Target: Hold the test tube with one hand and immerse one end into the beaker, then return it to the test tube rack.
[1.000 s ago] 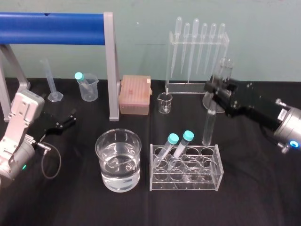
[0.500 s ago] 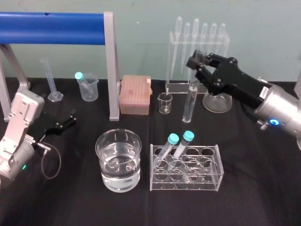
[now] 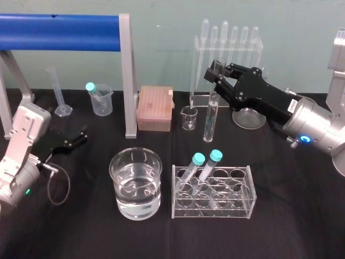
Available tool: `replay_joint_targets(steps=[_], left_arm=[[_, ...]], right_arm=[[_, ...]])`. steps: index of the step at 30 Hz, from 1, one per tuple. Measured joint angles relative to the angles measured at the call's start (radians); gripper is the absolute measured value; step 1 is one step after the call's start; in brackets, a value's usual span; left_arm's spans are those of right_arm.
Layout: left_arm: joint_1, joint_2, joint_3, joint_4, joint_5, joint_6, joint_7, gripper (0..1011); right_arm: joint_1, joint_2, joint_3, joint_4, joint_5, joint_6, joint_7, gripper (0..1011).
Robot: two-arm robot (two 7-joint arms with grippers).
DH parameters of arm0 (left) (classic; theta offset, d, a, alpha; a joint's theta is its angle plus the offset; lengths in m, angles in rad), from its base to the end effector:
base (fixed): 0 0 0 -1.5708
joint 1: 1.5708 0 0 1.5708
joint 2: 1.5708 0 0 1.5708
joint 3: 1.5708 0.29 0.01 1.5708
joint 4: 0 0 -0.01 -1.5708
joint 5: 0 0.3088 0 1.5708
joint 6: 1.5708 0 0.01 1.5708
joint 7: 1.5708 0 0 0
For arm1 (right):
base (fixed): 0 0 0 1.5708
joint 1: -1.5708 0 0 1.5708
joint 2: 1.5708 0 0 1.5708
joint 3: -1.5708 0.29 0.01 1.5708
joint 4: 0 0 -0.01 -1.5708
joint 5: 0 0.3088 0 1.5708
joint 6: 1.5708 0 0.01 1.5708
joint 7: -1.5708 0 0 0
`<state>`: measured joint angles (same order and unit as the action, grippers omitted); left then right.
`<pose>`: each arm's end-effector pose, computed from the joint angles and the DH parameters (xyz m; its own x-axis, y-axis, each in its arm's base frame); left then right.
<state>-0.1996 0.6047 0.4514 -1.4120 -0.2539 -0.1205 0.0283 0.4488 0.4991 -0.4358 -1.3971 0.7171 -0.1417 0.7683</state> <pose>0.3581 0.0827 -0.3022 0.2922 0.8803 0.3738 -0.9553 0.2873 0.0702 0.4265 -0.0506 -0.2113 0.8619 -0.5020 0.0721 0.4765 0.8503 0.2234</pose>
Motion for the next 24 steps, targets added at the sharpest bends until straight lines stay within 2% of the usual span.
replay_joint_targets(steps=[24], left_arm=[[0.000,0.000,0.000,0.000,0.000,0.000,0.000,1000]], right_arm=[[-0.004,0.003,0.004,-0.005,0.004,0.003,-0.001,226]])
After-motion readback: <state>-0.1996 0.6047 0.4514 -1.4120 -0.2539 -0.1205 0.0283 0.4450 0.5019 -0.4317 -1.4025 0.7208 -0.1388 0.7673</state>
